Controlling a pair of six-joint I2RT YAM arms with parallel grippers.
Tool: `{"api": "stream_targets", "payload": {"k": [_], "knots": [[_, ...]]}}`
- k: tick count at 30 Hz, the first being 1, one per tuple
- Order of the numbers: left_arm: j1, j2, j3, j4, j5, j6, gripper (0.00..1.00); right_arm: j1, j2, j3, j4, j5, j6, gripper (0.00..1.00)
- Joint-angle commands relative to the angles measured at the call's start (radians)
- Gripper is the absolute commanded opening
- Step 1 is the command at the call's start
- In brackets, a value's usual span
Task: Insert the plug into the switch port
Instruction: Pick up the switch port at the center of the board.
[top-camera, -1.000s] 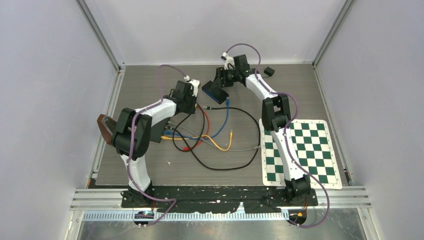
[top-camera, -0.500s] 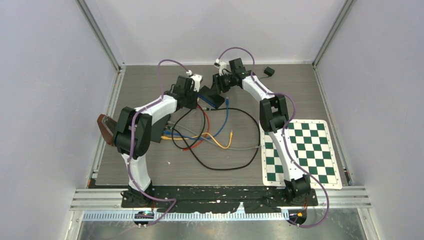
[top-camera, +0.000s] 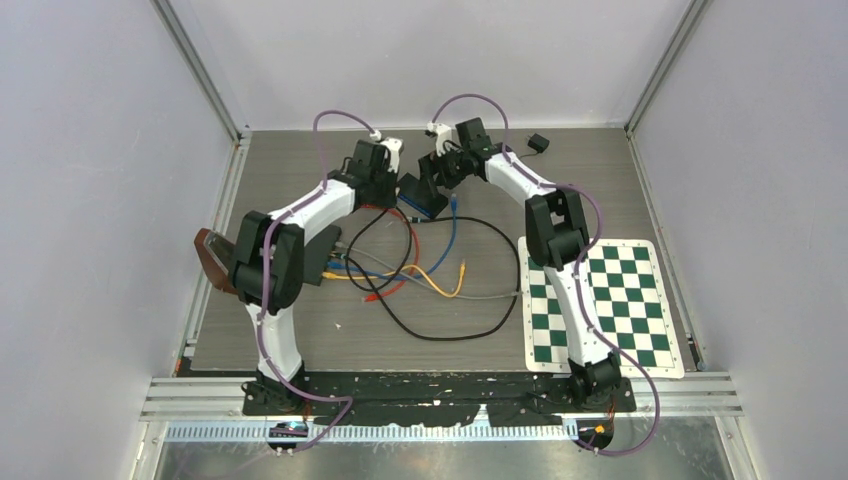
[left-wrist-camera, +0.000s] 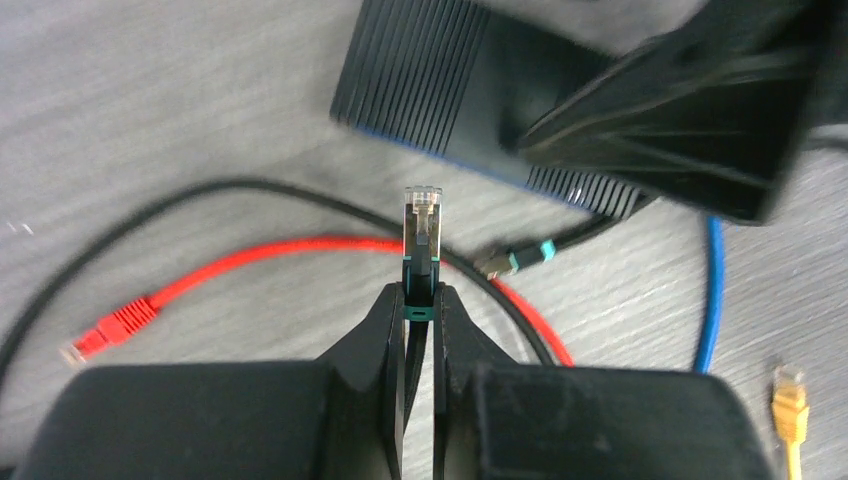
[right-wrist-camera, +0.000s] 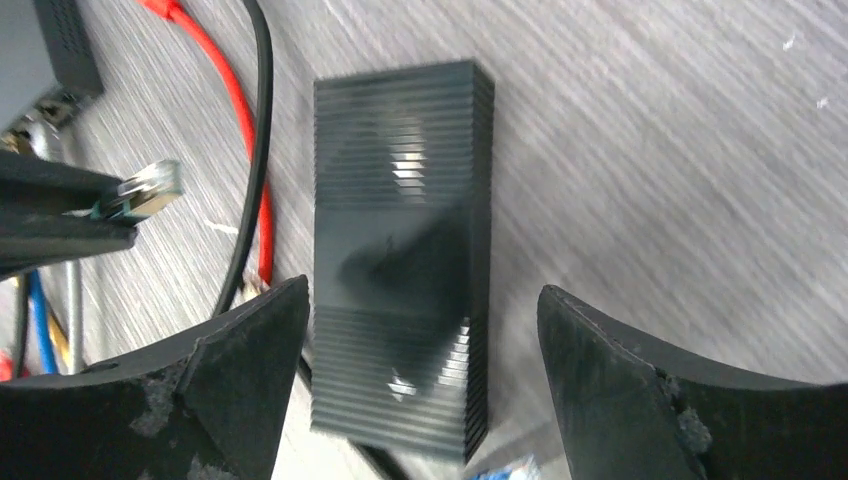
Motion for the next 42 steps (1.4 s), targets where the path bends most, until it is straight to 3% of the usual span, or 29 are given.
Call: {"api": "stream_targets", "payload": {"k": [1, 8, 19, 31, 39, 41, 42], "knots": [[0.037, -0.057, -0.094, 0.011, 0.004, -0.072, 0.00, 0.054, -0.197, -0.145, 0.121, 0.184, -0.129, 0.91], [0.076, -0.146, -0.186, 0.065, 0.005, -0.114, 0.00, 0.110, -0.187, -0.123, 0.036, 0.350, -0.265, 0.92], [0.082, -0.217, -0.289, 0.132, 0.007, -0.121, 0.00, 0.137, -0.075, 0.028, -0.097, 0.460, -0.270, 0.93], [0.082, -0.261, -0.361, 0.178, 0.040, -0.167, 0.00, 0.140, -0.024, 0.062, -0.208, 0.427, -0.259, 0.90], [0.082, -0.245, -0.330, 0.160, 0.059, -0.161, 0.00, 0.138, -0.050, 0.019, -0.209, 0.384, -0.281, 0.85], [0.082, -0.251, -0.341, 0.174, 0.061, -0.159, 0.00, 0.135, -0.051, 0.011, -0.212, 0.385, -0.284, 0.83], [0.082, -0.257, -0.347, 0.183, 0.060, -0.154, 0.00, 0.132, -0.050, 0.014, -0.213, 0.384, -0.284, 0.77]]}}
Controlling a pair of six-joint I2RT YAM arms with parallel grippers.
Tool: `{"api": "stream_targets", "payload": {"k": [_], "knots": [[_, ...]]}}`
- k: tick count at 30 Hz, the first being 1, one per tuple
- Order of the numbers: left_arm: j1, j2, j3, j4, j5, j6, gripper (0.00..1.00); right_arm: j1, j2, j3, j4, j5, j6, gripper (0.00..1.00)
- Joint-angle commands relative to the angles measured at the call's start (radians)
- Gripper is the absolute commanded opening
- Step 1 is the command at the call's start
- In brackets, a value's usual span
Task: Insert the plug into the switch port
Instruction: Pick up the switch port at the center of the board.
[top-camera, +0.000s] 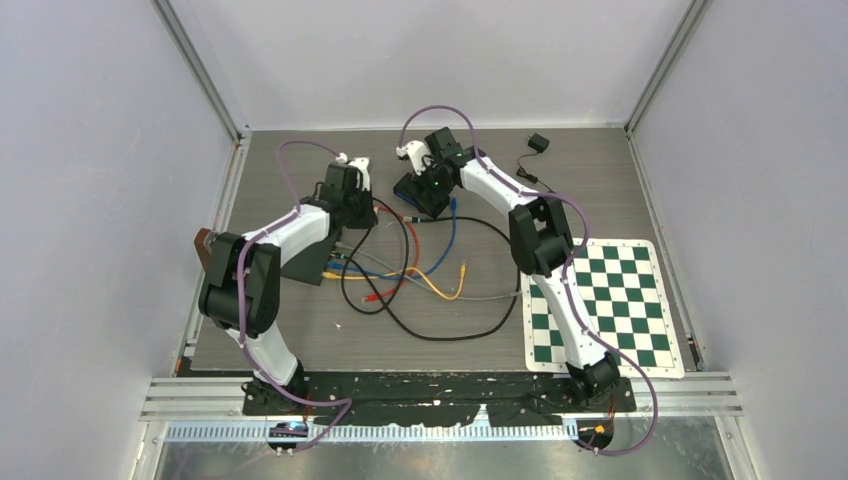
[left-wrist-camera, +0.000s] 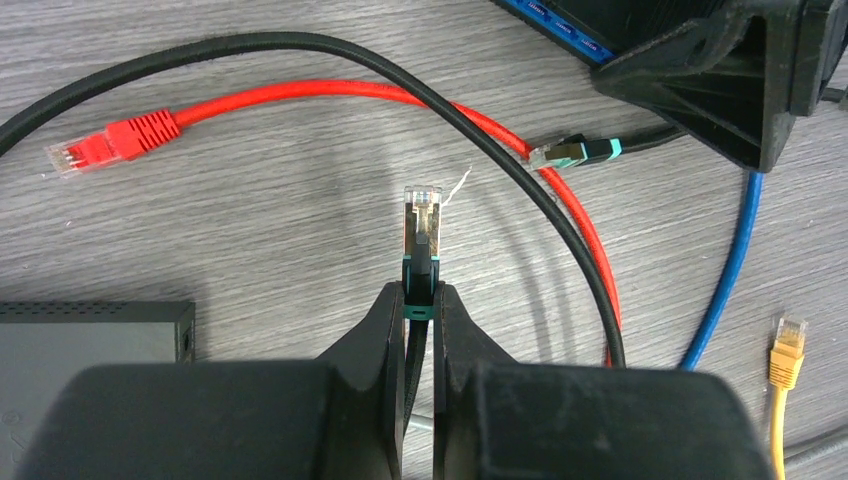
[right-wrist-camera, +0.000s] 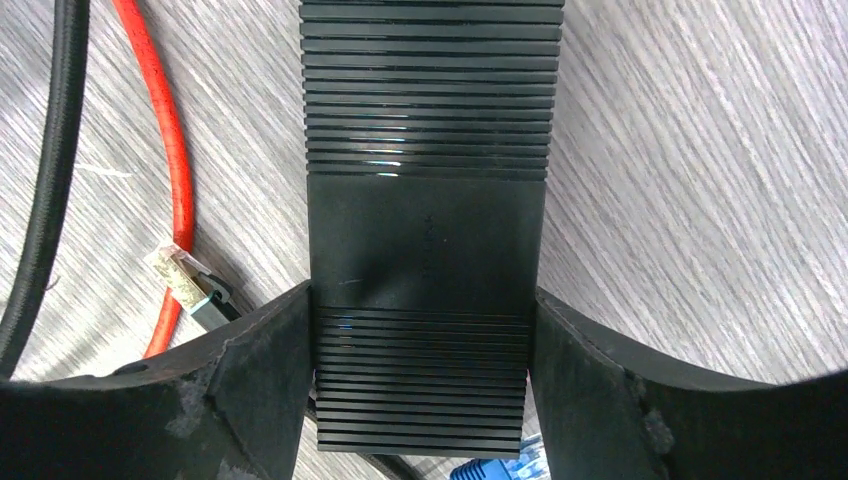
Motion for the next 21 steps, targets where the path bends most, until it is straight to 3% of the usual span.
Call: {"api": "stream_targets", "payload": {"k": [1, 5, 7, 13, 21], "knots": [[-0.002, -0.053, 0.005, 0.069, 0.019, 0.008, 0.00, -0.009, -0.025, -0.002, -0.005, -0.038, -0.015, 0.71], [-0.005, -0.068, 0.026, 0.047, 0.011, 0.057, 0.00, -0.042, -0.064, 0.016, 0.024, -0.063, 0.010, 0.33], [-0.012, -0.079, 0.058, 0.030, -0.002, 0.089, 0.00, -0.053, -0.137, 0.002, 0.043, -0.093, 0.020, 0.25], [-0.061, -0.091, 0.163, -0.035, -0.054, 0.249, 0.00, -0.060, -0.310, -0.163, 0.060, -0.131, 0.040, 0.12], [-0.111, -0.103, 0.177, -0.067, 0.012, 0.421, 0.00, -0.051, -0.444, -0.321, 0.079, -0.140, 0.146, 0.12]]}}
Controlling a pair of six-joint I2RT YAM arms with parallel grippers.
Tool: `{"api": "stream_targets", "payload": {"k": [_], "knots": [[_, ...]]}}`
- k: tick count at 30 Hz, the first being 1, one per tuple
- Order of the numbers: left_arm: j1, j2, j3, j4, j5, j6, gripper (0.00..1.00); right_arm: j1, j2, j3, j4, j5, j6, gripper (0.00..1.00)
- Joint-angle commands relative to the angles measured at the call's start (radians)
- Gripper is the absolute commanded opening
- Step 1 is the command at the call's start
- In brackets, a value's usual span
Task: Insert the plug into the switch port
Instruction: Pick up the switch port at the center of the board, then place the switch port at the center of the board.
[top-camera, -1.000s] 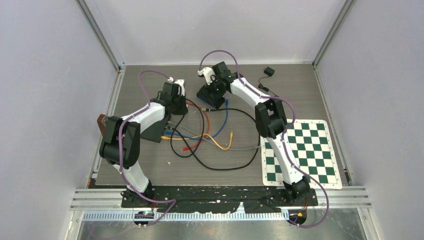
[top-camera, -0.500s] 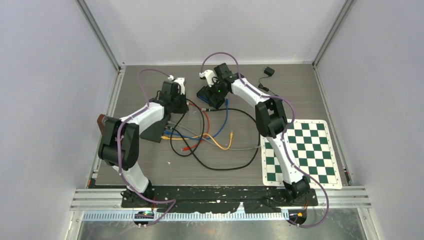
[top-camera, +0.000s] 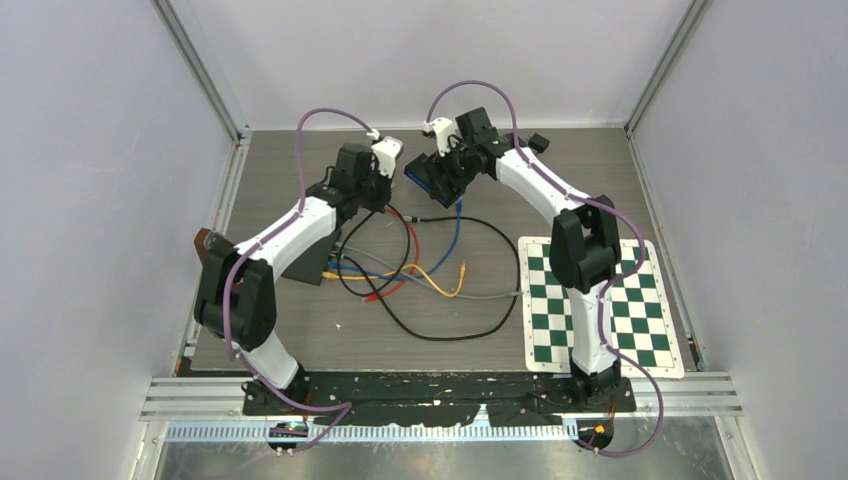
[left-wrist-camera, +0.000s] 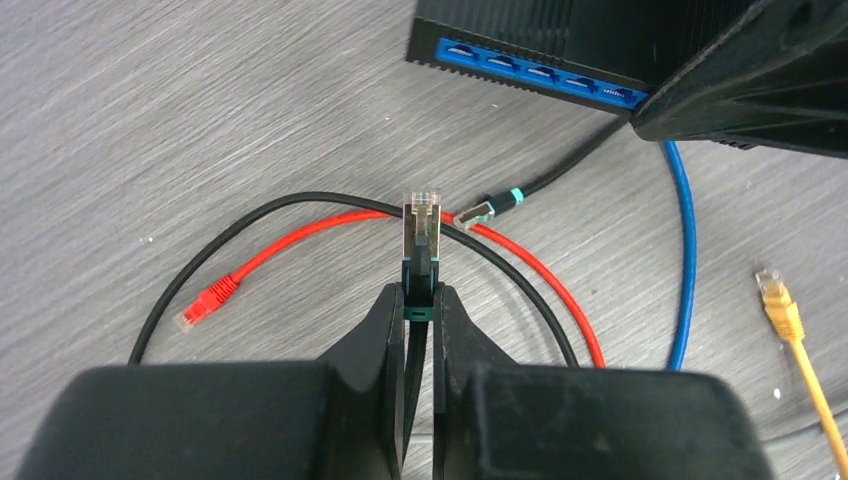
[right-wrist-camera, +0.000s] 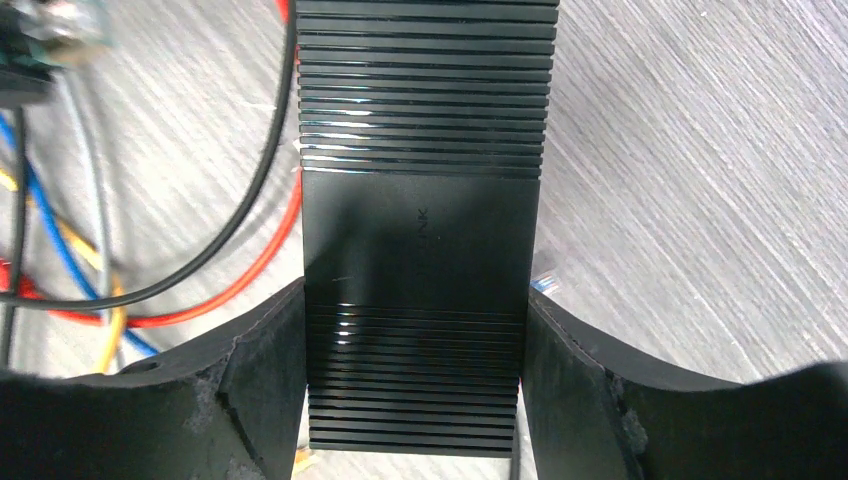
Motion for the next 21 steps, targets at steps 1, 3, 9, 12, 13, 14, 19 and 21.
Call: {"api": "stream_targets", "payload": {"k": [1, 3, 9, 12, 13, 14, 19, 21], "knots": [[-0.017, -0.029, 0.042, -0.037, 0.058, 0.117, 0.00, 0.021, -0.119, -0.073, 0.061, -0.042, 0.083, 0.12], [-0.022, -0.013, 0.066, -0.080, 0.062, 0.106, 0.00, 0.034, -0.141, -0.105, 0.099, -0.041, 0.086, 0.12], [-0.023, 0.017, 0.100, -0.158, 0.053, 0.071, 0.00, 0.060, -0.147, -0.097, 0.120, -0.009, 0.086, 0.10], [-0.023, 0.023, 0.104, -0.165, 0.054, 0.062, 0.00, 0.067, -0.139, -0.094, 0.114, -0.005, 0.093, 0.10], [-0.022, 0.029, 0.110, -0.169, 0.056, 0.057, 0.00, 0.069, -0.139, -0.097, 0.113, -0.008, 0.094, 0.10], [-0.023, 0.036, 0.118, -0.181, 0.062, 0.056, 0.00, 0.073, -0.139, -0.104, 0.114, -0.009, 0.096, 0.10], [-0.022, 0.081, 0.185, -0.257, 0.056, 0.049, 0.00, 0.088, -0.151, -0.134, 0.143, -0.018, 0.105, 0.09], [-0.022, 0.093, 0.201, -0.279, 0.059, 0.045, 0.00, 0.095, -0.160, -0.149, 0.151, -0.017, 0.103, 0.08]]}}
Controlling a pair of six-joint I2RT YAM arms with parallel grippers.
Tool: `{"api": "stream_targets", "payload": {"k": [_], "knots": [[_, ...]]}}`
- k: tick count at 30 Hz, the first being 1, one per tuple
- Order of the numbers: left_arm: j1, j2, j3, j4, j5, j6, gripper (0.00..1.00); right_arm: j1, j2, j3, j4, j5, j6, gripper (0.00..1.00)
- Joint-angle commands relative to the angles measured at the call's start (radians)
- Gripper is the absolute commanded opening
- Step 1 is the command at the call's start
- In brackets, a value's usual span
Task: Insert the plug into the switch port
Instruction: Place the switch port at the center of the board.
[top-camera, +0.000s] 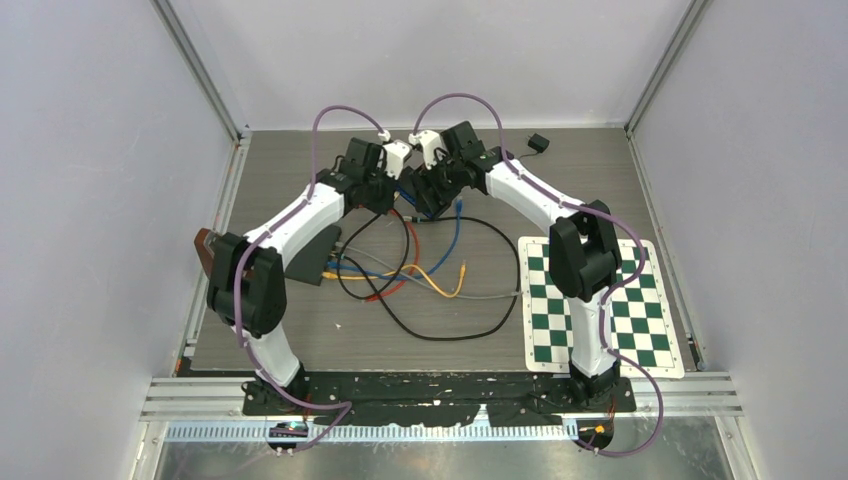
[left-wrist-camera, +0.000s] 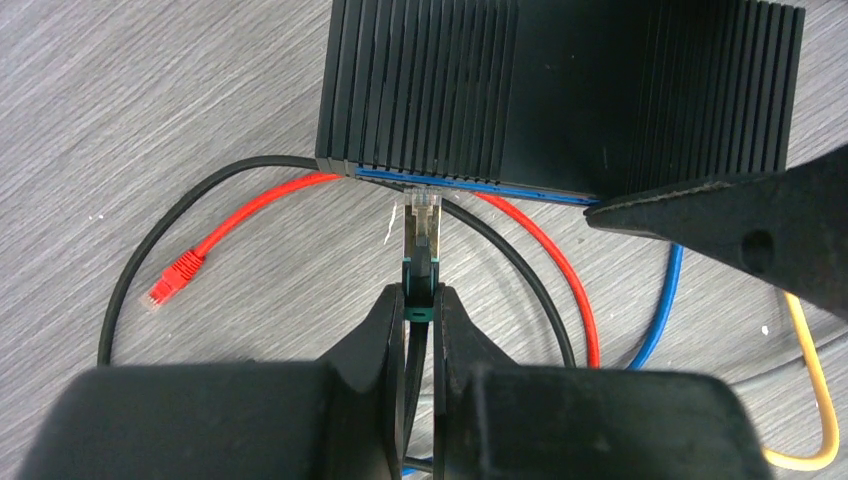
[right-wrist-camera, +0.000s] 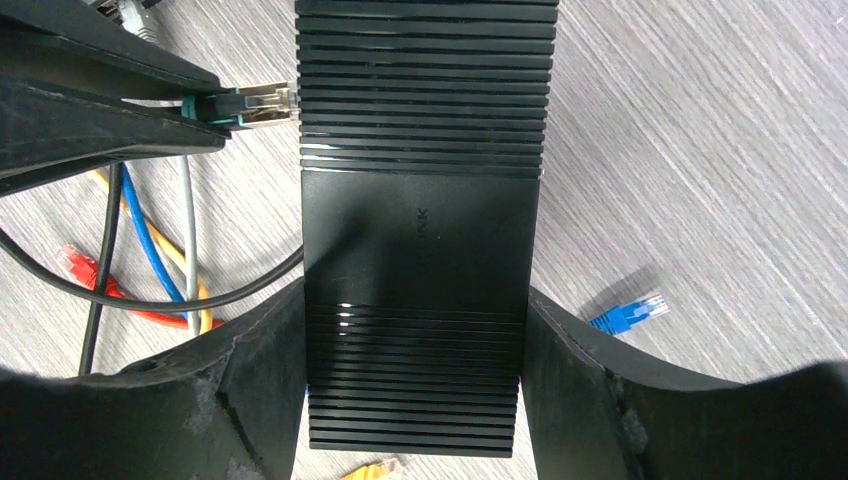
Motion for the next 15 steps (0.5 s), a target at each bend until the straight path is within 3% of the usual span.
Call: {"api": "stream_targets", "payload": {"k": [1, 15], "knots": [[-0.001, 0.021, 0.074, -0.069, 0.013, -0.017, 0.00, 0.017, -0.073, -0.028, 0.072, -0.009, 0.010, 0.07], [-0.001, 0.046, 0.076, -0.068, 0.013, -0.021, 0.00, 0.019, -0.085, -0.057, 0.071, 0.002, -0.016, 0.05]]}}
